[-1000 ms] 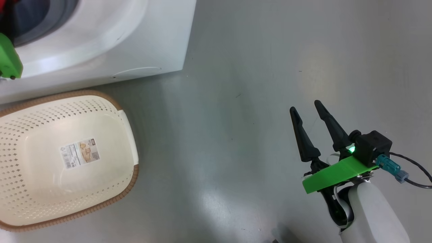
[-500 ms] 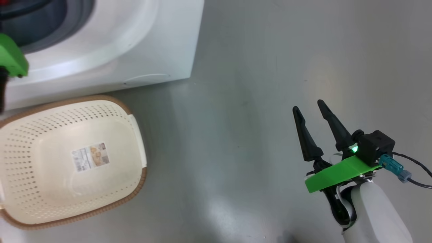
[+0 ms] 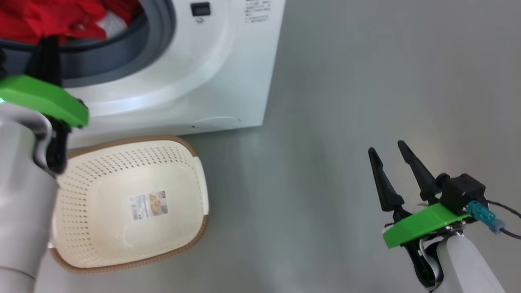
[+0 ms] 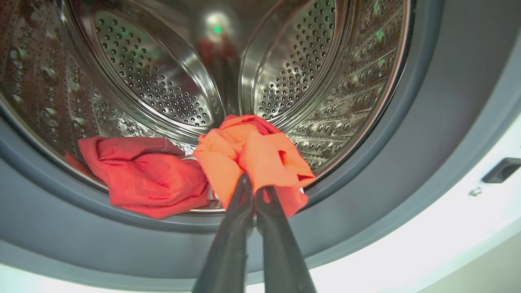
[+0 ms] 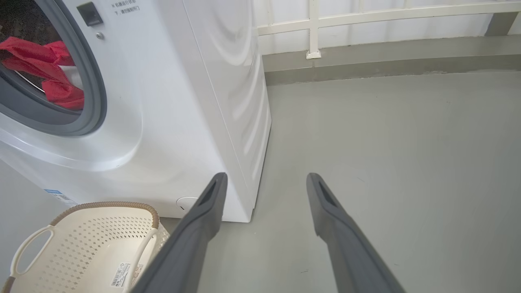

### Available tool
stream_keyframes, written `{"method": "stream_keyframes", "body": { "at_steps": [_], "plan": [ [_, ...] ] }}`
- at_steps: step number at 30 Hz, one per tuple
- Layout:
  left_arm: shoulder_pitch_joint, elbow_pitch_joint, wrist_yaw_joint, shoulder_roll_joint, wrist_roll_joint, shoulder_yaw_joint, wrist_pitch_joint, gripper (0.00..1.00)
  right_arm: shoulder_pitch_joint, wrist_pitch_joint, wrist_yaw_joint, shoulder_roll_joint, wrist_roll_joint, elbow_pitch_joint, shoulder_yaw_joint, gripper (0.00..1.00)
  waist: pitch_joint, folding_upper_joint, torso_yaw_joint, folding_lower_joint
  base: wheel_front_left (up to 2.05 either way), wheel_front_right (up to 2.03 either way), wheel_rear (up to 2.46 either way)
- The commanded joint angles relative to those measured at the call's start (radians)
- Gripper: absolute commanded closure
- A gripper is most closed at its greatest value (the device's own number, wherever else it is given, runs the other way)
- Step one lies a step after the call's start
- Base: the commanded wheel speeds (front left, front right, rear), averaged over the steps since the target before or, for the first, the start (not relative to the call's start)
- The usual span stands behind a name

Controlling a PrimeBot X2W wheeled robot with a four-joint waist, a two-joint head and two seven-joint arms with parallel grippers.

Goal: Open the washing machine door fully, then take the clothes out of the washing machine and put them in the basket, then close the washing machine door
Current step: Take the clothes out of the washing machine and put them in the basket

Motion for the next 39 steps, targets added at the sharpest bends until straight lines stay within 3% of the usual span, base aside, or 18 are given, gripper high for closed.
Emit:
{"method": "stream_keyframes", "body": {
  "at_steps": [1,9,19,29,39],
  "plan": [
    [0.019,-0.05,0.006,0.035,0.03,0.061,-0.008,1.0,0.025,-0.012,0.002,-0.005,-0.006,-0.018,0.019,0.0,-0.059,0.0,0.048,0.0,0.0,0.0,0.0],
    [0.203,-0.246,-0.012,-0.045,0.176,0.256,-0.008,1.0,0.068,-0.012,0.002,-0.01,0.002,-0.008,0.009,0.0,-0.128,0.0,0.083,0.0,0.0,0.0,0.0],
    [0.375,-0.466,-0.024,-0.119,0.258,0.382,-0.008,1.0,0.106,-0.012,0.002,-0.017,0.009,-0.007,-0.008,0.0,-0.185,0.0,0.11,0.0,0.0,0.0,0.0],
    [0.562,-0.739,-0.025,-0.139,0.269,0.432,-0.008,1.0,0.14,-0.012,0.002,-0.026,0.01,-0.011,-0.03,0.0,-0.224,0.0,0.142,0.0,0.0,0.0,0.0],
    [0.725,-0.914,-0.014,-0.134,0.285,0.443,-0.006,1.0,0.143,-0.012,0.002,-0.025,0.011,-0.015,-0.028,0.0,-0.226,0.0,0.154,0.0,0.0,0.0,0.0]
  ]
}}
